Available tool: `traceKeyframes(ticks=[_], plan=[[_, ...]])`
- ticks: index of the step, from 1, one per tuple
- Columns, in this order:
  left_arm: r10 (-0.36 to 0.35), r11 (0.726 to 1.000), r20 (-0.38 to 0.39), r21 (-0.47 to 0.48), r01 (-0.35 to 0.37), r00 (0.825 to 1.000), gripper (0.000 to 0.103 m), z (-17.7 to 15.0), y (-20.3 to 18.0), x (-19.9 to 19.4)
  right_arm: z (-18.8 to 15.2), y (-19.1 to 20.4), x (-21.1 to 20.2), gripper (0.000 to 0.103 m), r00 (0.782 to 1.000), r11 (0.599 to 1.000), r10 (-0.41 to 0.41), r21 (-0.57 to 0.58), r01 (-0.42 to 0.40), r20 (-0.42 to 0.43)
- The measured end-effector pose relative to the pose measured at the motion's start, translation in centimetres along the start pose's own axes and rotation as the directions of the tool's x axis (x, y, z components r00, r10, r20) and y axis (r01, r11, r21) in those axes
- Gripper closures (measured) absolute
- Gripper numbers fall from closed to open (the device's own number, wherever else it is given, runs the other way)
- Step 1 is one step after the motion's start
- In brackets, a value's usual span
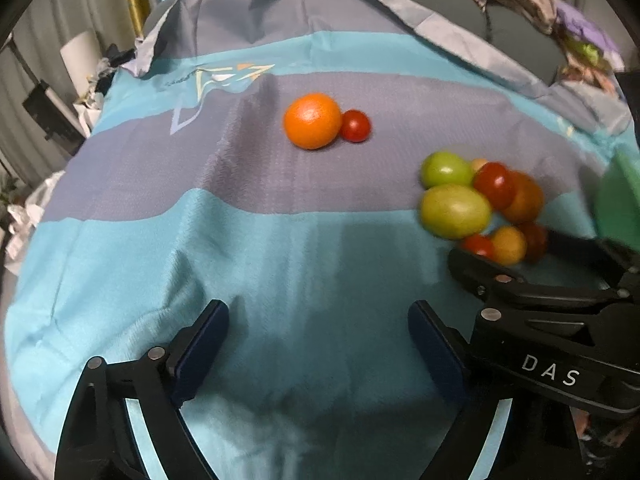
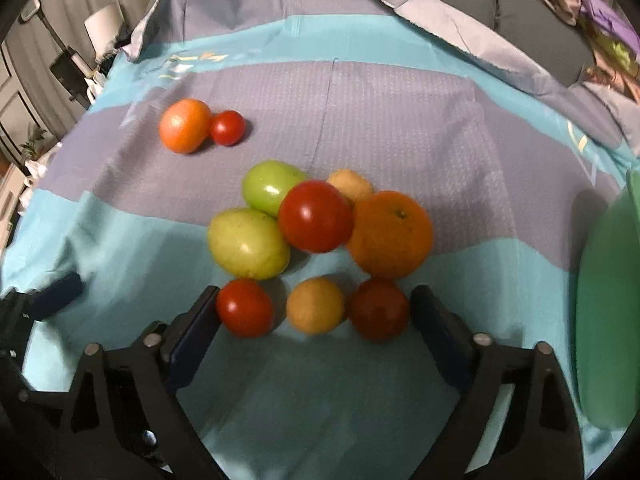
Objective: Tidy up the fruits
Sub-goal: 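Move both grippers toward the fruit cluster on the cloth, then grasp the yellow-green fruit with the left gripper while the right gripper grasps the green fruit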
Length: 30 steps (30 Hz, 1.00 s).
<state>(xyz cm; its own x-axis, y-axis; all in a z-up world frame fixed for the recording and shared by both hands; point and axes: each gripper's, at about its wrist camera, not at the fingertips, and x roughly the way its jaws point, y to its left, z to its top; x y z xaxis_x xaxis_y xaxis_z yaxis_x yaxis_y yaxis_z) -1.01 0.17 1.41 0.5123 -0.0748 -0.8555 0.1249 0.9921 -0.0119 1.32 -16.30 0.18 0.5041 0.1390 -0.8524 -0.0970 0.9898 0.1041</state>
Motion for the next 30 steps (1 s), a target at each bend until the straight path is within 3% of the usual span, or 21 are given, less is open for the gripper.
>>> traceKeyframes(ticks=[5,11,13,17,19,30], plan=[[-0.040,0.999,0.060,-0.007,0.040,0.997,0.011,0.5,-0.1,-2.2,-0.2,0.0,-3.6,0.012,0.997,0.999,0.022,-0.027,-0.020,0.074],[-0.078,0.997,0.089,-0.018,0.080,0.993,0.011,0.9,0.0,-3.3,-1.0,0.6,-6.9,0.013,0.976,0.995,-0.068,-0.052,0.081,0.207],[-0.095,0.995,0.092,-0.023,0.098,0.991,0.014,1.0,0.1,-3.5,0.4,0.2,-7.3,0.018,0.974,0.996,-0.065,-0.052,0.078,0.216],[-0.112,0.993,0.082,-0.036,0.115,0.990,0.019,1.1,0.4,-3.5,0.4,-0.1,-8.0,0.023,0.972,0.998,-0.049,-0.035,0.059,0.229],[-0.119,0.992,0.076,-0.043,0.123,0.990,0.024,1.1,0.5,-3.5,0.3,-0.2,-8.2,0.030,0.972,0.998,-0.052,-0.025,0.059,0.228],[-0.199,0.973,0.067,-0.105,0.206,0.978,0.035,1.7,1.8,-3.9,0.4,-0.8,-8.7,0.038,0.981,1.000,0.006,0.011,-0.009,0.195]])
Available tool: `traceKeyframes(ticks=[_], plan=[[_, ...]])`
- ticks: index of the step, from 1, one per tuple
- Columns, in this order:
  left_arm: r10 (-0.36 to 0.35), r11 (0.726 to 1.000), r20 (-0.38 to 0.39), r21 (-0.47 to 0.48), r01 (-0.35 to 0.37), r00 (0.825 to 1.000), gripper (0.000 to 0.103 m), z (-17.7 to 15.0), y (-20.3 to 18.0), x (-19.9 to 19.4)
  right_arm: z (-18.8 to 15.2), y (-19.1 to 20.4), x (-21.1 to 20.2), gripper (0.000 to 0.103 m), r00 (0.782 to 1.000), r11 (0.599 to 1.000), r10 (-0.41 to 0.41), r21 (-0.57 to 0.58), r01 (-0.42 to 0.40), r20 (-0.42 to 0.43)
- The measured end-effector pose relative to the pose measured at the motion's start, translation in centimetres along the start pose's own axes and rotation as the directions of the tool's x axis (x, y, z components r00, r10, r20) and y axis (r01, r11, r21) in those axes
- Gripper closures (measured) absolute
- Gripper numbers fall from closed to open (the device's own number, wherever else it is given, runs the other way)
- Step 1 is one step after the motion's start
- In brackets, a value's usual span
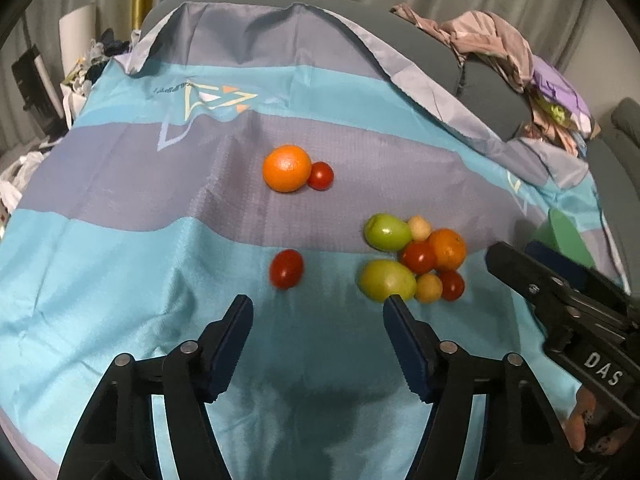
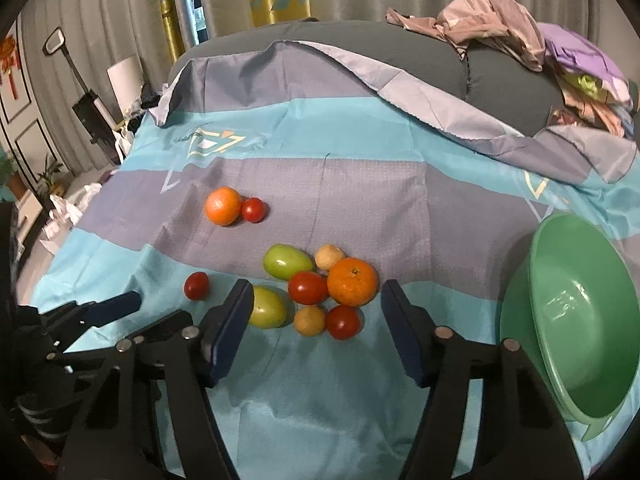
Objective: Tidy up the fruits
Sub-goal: 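Grasp the yellow-green fruit with the left gripper while the right gripper grasps the green fruit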
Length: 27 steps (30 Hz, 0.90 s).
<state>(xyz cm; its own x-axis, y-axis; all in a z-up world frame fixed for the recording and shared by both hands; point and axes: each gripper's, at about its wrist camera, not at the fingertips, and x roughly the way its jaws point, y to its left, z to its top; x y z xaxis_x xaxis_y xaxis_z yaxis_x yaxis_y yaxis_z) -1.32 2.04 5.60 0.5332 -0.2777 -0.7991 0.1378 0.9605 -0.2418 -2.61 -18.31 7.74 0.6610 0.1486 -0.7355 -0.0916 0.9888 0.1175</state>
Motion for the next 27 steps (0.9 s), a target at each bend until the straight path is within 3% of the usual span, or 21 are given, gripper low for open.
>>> traceKeyframes(ticks=[6,9,11,13,15,20,23,27], plan=[[-0.097,0.990,-0.028,-0.101,0.094,0.995,0.041,1.1,1.6,0.2,1.1,-1.9,0.4,0.038,0.994,0.990,0.077,0.120,-0.068,-0.079],[-0.113,0.986,-0.058,-0.126,0.105,0.992,0.044,1.4,2.0,0.9,1.8,-2.1,0.9,0.039,0.987,0.985,0.112,0.146,-0.095,-0.112],[-0.116,0.985,-0.055,-0.135,0.108,0.992,0.046,1.7,2.1,0.9,2.3,-2.1,1.6,0.042,0.981,0.982,0.131,0.153,-0.109,-0.140],[-0.135,0.983,-0.055,-0.134,0.127,0.989,0.047,1.7,1.7,1.0,2.9,-1.8,2.6,0.052,0.973,0.980,0.149,0.158,-0.122,-0.176],[-0.168,0.979,-0.076,-0.131,0.157,0.983,0.048,1.8,1.0,1.6,3.4,-1.8,3.5,0.053,0.965,0.978,0.170,0.152,-0.140,-0.202],[-0.208,0.976,-0.138,-0.099,0.196,0.968,0.048,2.0,-1.3,3.6,4.4,-2.3,5.7,0.053,0.962,0.991,0.090,0.119,-0.061,-0.256],[-0.240,0.968,-0.147,-0.114,0.224,0.960,0.048,2.6,-1.8,4.2,5.4,-2.1,6.9,0.053,0.952,0.993,0.104,0.087,-0.082,-0.290],[-0.213,0.973,-0.167,-0.131,0.192,0.963,0.048,2.3,-1.2,5.4,6.2,-0.6,8.3,0.053,0.944,0.993,0.119,0.035,-0.114,-0.307]])
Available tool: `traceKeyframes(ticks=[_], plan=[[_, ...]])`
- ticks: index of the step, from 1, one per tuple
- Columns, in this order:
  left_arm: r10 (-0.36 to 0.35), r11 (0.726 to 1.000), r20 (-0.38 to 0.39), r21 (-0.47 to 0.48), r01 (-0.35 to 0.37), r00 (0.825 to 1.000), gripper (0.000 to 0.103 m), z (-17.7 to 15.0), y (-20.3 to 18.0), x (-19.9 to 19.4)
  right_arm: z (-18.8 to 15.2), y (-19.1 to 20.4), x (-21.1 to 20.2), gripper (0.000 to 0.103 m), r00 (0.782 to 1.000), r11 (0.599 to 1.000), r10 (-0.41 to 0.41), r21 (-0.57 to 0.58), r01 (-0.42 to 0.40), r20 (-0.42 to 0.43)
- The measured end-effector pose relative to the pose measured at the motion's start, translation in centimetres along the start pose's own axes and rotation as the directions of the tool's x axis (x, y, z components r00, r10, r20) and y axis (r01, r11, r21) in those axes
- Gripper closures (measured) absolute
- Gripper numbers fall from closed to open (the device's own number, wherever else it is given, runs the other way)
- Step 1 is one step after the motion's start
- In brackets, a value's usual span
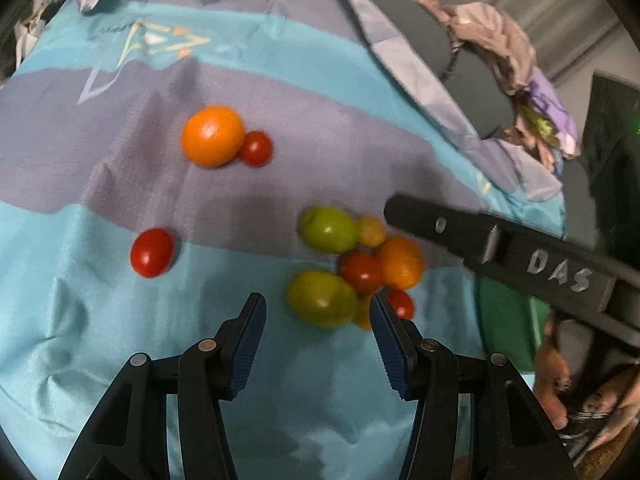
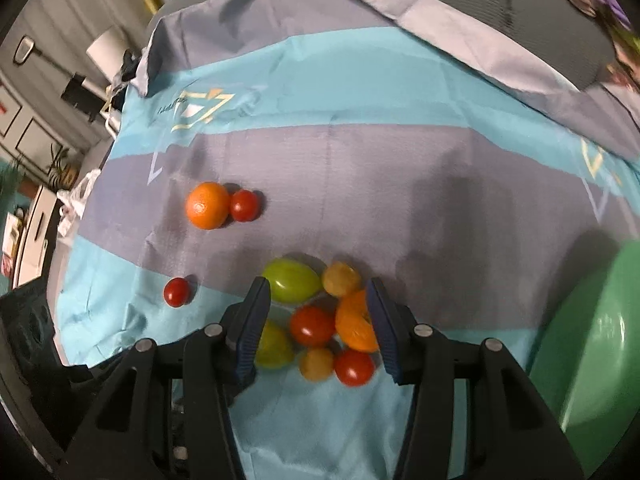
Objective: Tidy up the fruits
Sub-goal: 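Grasp the yellow-green fruit with the left gripper while the right gripper grasps the green fruit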
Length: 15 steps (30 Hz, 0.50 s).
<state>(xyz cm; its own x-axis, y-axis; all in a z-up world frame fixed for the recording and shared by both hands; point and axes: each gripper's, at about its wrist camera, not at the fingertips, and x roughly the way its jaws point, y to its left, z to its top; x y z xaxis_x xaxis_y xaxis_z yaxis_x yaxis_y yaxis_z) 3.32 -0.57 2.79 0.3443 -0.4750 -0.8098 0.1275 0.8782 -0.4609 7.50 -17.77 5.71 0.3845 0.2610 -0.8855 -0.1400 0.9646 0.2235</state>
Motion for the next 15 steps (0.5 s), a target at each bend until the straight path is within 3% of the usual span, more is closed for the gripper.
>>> traceKeyframes(ticks=[4,9,12,15], plan=[[-0.038,0.998,-0.036,-0.045,0.036,0.999,0.048,-0.1,0.7,1.2,0.4,0.8,1.7,0.053,0.999,0.999,0.017,-0.041,-0.019,-0.043],[-0.017,1.000,-0.021,-0.018,0.016,1.000,0.048,-0.6,0.2,1.9,0.7,1.5,3.1,0.053,0.998,0.996,0.008,-0.083,-0.014,-0.070],[-0.041,0.999,-0.006,-0.025,0.041,0.999,0.058,-0.7,0.5,2.0,0.6,1.7,3.8,0.054,0.996,0.996,0.007,-0.091,-0.015,-0.087],[-0.046,0.997,-0.001,-0.058,0.046,0.999,0.058,-0.5,1.0,1.8,0.6,2.0,4.5,0.057,0.995,0.994,-0.005,-0.105,-0.006,-0.103]])
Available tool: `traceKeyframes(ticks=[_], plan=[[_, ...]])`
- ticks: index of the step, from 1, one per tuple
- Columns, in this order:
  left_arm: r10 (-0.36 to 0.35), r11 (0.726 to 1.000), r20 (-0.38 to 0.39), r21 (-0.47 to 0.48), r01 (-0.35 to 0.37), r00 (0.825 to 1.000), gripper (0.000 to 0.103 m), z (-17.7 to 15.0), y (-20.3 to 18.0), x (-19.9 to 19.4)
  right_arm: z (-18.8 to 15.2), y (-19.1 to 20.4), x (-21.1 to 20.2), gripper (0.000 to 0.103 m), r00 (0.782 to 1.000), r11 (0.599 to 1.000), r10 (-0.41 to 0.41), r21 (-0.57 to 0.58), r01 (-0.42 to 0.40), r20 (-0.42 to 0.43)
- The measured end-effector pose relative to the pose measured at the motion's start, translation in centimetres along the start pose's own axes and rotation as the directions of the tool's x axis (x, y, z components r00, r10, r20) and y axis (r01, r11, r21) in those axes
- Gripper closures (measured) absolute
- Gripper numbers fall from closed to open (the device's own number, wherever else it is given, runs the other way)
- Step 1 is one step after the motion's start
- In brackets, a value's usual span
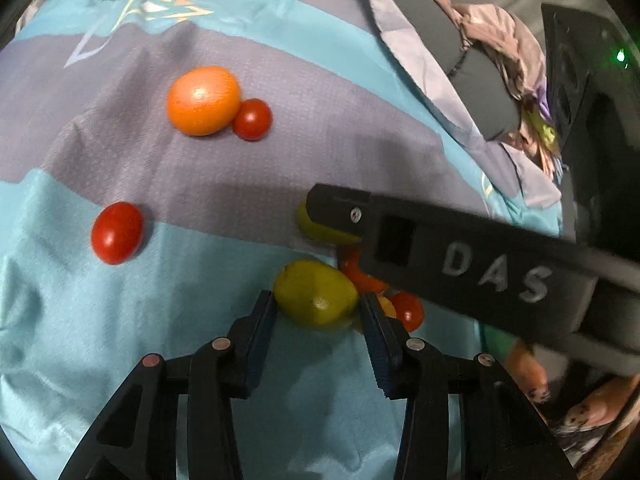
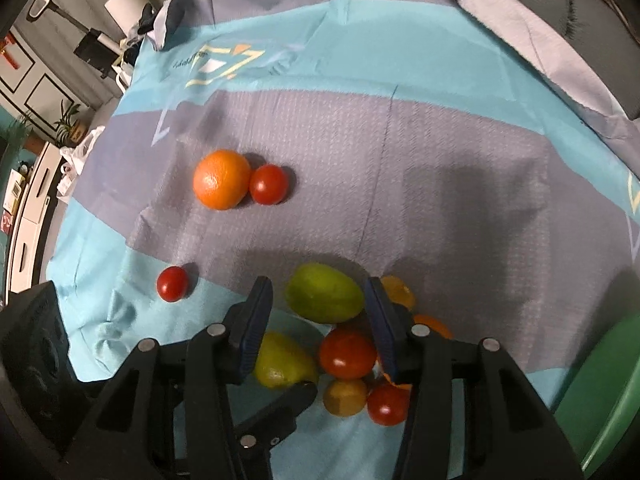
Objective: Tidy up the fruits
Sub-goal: 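Grasp the yellow-green fruit with the left gripper while the right gripper grasps the green fruit, then carry both held green fruits over the green bowl with both grippers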
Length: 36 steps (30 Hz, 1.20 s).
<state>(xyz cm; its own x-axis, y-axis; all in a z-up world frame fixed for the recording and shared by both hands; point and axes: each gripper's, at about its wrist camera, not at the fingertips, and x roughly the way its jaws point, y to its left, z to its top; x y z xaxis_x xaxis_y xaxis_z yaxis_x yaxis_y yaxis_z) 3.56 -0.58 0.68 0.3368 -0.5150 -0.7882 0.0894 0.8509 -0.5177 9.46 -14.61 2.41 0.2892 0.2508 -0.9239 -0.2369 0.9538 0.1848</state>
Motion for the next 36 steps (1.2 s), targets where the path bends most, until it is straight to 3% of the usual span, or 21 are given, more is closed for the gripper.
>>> traceKeyframes(ticks=[7,11,18,26,36], plan=[[0.045,0.999,0.003,-0.019,-0.045,0.999,0.059,0.2,0.7,-1.1,0.3,0.7,1.3,0.056,0.996,0.996,-0.085,-0.034,0.085,-0.009],[0.055,0.998,0.021,-0.014,-0.054,0.998,0.059,0.2,0.6,-1.8,0.4,0.5,2.5,0.062,0.997,0.997,-0.067,-0.028,0.065,-0.043],[0.086,0.996,0.038,-0.022,-0.085,0.996,0.059,0.1,1.3,-2.5,0.7,0.7,2.6,0.065,0.994,0.993,-0.110,-0.038,0.110,0.006],[0.095,0.995,0.063,-0.008,-0.094,0.993,0.059,0.2,0.9,-3.0,0.4,0.6,2.2,0.068,0.994,0.995,-0.099,-0.017,0.100,0.048],[0.096,0.993,0.118,0.053,-0.103,0.988,0.059,-0.6,-0.9,-4.8,-2.1,-1.1,-4.3,0.068,0.982,0.997,-0.018,0.083,0.003,0.186]])
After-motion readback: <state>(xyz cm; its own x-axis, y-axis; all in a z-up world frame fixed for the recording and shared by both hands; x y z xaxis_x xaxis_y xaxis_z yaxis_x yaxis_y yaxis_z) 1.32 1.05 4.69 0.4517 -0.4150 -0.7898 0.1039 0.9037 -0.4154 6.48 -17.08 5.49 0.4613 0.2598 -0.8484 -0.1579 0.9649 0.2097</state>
